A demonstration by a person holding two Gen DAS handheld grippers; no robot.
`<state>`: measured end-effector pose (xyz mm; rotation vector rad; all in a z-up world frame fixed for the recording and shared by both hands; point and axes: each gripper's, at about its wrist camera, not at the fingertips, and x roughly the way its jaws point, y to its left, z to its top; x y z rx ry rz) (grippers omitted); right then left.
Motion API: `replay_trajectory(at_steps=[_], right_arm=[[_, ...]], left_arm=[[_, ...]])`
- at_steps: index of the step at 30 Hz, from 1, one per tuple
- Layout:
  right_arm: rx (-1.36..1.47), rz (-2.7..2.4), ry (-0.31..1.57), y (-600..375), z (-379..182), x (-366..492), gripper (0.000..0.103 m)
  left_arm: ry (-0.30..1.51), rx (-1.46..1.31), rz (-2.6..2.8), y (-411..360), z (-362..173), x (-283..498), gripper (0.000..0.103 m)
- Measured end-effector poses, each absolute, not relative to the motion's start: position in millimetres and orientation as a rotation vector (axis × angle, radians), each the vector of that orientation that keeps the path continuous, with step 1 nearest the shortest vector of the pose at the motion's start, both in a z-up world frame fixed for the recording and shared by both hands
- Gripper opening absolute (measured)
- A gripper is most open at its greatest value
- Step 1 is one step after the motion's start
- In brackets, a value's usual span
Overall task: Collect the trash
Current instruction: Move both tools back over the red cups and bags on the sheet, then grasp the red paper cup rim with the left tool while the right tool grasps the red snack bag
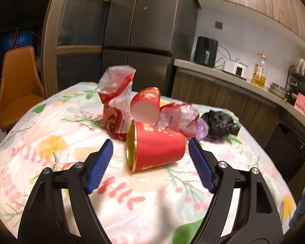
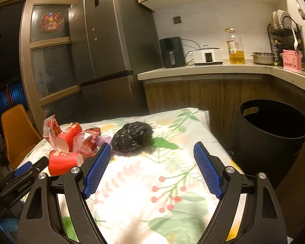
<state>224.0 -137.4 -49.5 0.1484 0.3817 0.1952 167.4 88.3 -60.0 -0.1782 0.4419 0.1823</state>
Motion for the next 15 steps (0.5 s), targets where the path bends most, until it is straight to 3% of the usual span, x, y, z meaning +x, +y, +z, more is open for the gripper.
replay_trajectory(at_steps=[6, 15], right_arm=[[0.124, 0.240, 0.393, -113, -54, 235, 0.081], [0.100, 0.274, 0.405, -85, -58, 253, 0.081]], left_arm=[[0.514, -0.220, 0.100, 102, -71, 185, 0.056], [0.576, -0.278, -0.014, 112, -84, 200, 0.017]])
